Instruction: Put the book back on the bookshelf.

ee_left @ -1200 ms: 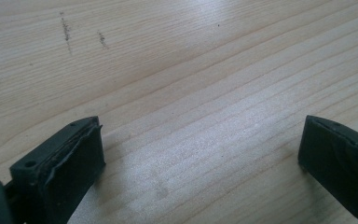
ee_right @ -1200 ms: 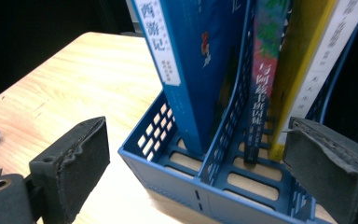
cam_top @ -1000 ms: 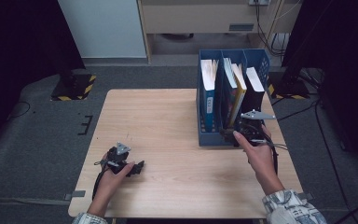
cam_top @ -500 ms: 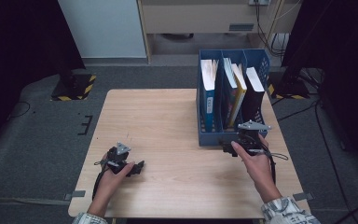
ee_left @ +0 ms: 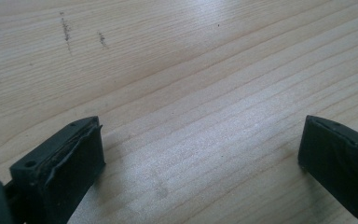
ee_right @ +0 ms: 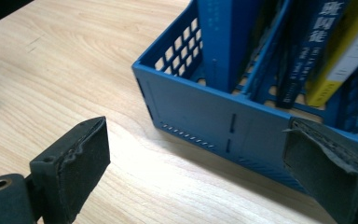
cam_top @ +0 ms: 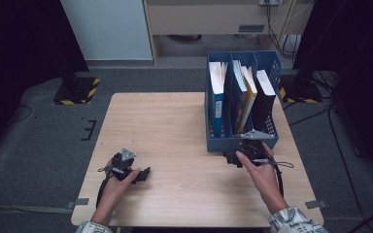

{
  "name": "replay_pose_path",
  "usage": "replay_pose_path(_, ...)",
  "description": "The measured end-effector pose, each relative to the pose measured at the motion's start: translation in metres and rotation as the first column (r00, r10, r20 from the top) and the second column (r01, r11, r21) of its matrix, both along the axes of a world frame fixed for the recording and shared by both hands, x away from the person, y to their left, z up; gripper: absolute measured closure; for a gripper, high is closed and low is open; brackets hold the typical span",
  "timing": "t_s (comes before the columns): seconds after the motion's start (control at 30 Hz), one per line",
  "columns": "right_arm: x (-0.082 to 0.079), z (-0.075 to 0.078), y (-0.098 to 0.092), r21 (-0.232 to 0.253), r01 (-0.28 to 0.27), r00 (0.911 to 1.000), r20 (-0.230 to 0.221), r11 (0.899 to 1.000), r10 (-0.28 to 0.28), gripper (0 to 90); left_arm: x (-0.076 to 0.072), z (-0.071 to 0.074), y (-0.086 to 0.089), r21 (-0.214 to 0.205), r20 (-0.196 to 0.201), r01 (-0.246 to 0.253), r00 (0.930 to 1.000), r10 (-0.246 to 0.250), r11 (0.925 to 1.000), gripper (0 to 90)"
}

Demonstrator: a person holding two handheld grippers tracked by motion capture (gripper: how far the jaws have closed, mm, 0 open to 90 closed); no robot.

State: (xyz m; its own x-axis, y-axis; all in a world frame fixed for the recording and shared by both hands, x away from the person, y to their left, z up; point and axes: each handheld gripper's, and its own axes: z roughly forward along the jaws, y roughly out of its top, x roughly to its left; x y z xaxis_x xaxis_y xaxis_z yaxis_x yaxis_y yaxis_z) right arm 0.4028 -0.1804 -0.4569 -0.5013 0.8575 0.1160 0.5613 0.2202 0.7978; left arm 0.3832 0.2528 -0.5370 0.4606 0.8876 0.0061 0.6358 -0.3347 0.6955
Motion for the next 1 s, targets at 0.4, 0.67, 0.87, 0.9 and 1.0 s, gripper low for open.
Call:
replay_pose_path(0.4, -0.003, -0.016, 0.025, -0.038, -0.069, 0.9973, -0.029, 0.997, 0.067, 8.3, 0.0, 0.0, 0.0, 0.0, 0.0, 0.0, 1.0, 0.0, 1.0, 0.0)
replay_pose_path(0.67, -0.004, -0.024, 0.041, -0.062, -0.105, 0.9938, -0.043, 0.993, 0.102, 8.7, 0.0, 0.0, 0.0, 0.0, 0.0, 0.0, 1.0, 0.0, 1.0, 0.0)
replay_pose_path(0.87, -0.004, -0.029, 0.052, -0.072, -0.123, 0.9914, -0.055, 0.99, 0.119, 9.0, 0.0, 0.0, 0.0, -0.001, 0.0, 0.0, 1.0, 0.0, 1.0, 0.0)
replay_pose_path(0.9, -0.005, -0.031, 0.056, -0.075, -0.129, 0.9901, -0.065, 0.989, 0.124, 9.1, 0.0, 0.0, 0.0, -0.001, 0.0, 0.001, 1.0, -0.001, 1.0, 0.0)
replay_pose_path(1.0, -0.005, -0.034, 0.06, -0.083, -0.139, 0.9885, -0.071, 0.987, 0.134, 9.1, 0.0, 0.0, 0.0, 0.0, 0.0, 0.002, 1.0, -0.002, 1.0, 0.0)
